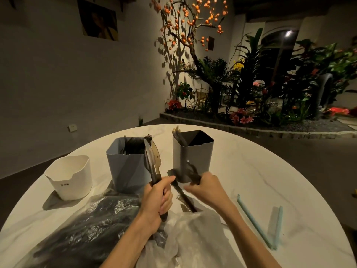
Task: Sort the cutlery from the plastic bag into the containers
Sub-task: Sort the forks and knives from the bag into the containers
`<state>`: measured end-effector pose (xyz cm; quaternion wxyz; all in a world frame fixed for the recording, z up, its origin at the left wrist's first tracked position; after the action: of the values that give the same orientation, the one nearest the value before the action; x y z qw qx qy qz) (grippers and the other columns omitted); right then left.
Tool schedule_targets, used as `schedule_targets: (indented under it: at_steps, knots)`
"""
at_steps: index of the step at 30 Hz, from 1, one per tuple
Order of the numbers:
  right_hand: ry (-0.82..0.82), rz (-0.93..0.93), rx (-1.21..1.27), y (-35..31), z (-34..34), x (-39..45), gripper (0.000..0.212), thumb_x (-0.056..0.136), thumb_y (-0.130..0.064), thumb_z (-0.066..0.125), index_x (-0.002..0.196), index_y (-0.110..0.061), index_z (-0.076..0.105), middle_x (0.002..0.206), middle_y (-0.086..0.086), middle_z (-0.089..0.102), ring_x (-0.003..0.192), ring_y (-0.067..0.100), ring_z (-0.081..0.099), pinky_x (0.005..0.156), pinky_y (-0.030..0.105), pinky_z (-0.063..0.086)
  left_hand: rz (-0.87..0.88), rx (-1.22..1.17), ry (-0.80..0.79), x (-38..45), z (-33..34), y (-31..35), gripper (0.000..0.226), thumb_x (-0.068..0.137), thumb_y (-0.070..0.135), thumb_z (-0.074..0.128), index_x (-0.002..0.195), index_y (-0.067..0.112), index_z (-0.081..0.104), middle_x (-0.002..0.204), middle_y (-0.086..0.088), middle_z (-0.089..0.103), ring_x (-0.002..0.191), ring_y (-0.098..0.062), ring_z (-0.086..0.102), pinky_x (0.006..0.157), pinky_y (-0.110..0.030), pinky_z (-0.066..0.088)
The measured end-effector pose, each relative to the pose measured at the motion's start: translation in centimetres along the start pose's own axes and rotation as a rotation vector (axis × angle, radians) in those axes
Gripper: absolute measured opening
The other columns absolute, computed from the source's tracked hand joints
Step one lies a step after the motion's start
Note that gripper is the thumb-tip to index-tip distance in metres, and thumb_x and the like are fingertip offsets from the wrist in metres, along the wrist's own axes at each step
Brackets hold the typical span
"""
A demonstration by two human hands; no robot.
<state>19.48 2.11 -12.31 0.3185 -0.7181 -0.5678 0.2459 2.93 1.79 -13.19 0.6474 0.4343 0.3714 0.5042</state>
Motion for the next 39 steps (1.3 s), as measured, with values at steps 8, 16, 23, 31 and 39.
schedule_targets:
  at_steps: [8, 16, 23, 31, 39]
  knots:
    - [-0.153, 0.023, -0.289, 0.9, 4.1, 2.3, 0.032, 0.084, -0.044, 0.067, 0.094, -0.013, 0.064, 0.087, 0.005, 0.069, 0.081, 0.023, 0.068, 0.07, 0.036, 0.056, -0.044, 0.027, -0.001, 0.0, -0.1, -0.2, 0.04, 0.091, 0.028, 0.069, 0.061, 0.012, 0.05, 0.045, -0.002, 0.029, 0.033, -0.011, 0.023, 0.036, -0.02, 0.017]
    - [-0.135, -0.088, 0.276, -0.3, -0.6, -2.4, 0.03, 0.107, -0.035, 0.045, 0.092, -0.012, 0.059, 0.072, 0.002, 0.055, 0.058, 0.009, 0.048, 0.053, 0.018, 0.041, -0.022, -0.313, -0.263, -0.5, 0.5, 0.7, 0.027, 0.1, 0.032, 0.048, 0.107, 0.007, 0.055, 0.067, -0.006, 0.043, 0.04, -0.008, 0.027, 0.033, -0.019, 0.021]
    - [-0.024, -0.227, 0.721, -1.2, -2.7, -4.3, 0.03, 0.106, -0.025, 0.047, 0.091, -0.002, 0.059, 0.07, 0.006, 0.062, 0.061, 0.021, 0.064, 0.061, 0.027, 0.056, 0.022, -0.097, -0.305, -1.1, 1.0, 0.5, 0.028, 0.099, 0.027, 0.058, 0.116, 0.007, 0.066, 0.069, -0.006, 0.052, 0.044, -0.011, 0.035, 0.039, -0.021, 0.028]
    - [0.241, -0.26, 0.776, -2.2, -2.8, -5.3, 0.017, 0.082, -0.04, 0.075, 0.086, -0.025, 0.07, 0.06, -0.008, 0.06, 0.057, 0.007, 0.055, 0.057, 0.021, 0.046, 0.052, 0.099, -0.268, -1.1, 1.6, -0.3, 0.027, 0.095, 0.035, 0.058, 0.112, 0.017, 0.07, 0.065, -0.001, 0.045, 0.051, -0.01, 0.033, 0.046, -0.021, 0.027]
    - [0.218, -0.305, 0.598, -2.9, -0.7, -5.7, 0.044, 0.087, -0.06, 0.057, 0.079, -0.021, 0.074, 0.075, 0.001, 0.073, 0.068, 0.021, 0.07, 0.068, 0.038, 0.061, 0.129, 0.333, -0.178, -1.3, 2.4, -1.6, 0.025, 0.107, 0.027, 0.043, 0.129, 0.036, 0.053, 0.065, 0.008, 0.05, 0.059, -0.008, 0.036, 0.055, -0.021, 0.037]
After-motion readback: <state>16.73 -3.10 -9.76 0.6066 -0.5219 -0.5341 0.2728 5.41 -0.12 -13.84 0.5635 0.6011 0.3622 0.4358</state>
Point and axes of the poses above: each hand's wrist, its own x-axis towards the middle knuckle, its own z-axis out of the palm, y = z × x, the point moved 2 cm from there along x, towards the middle knuckle
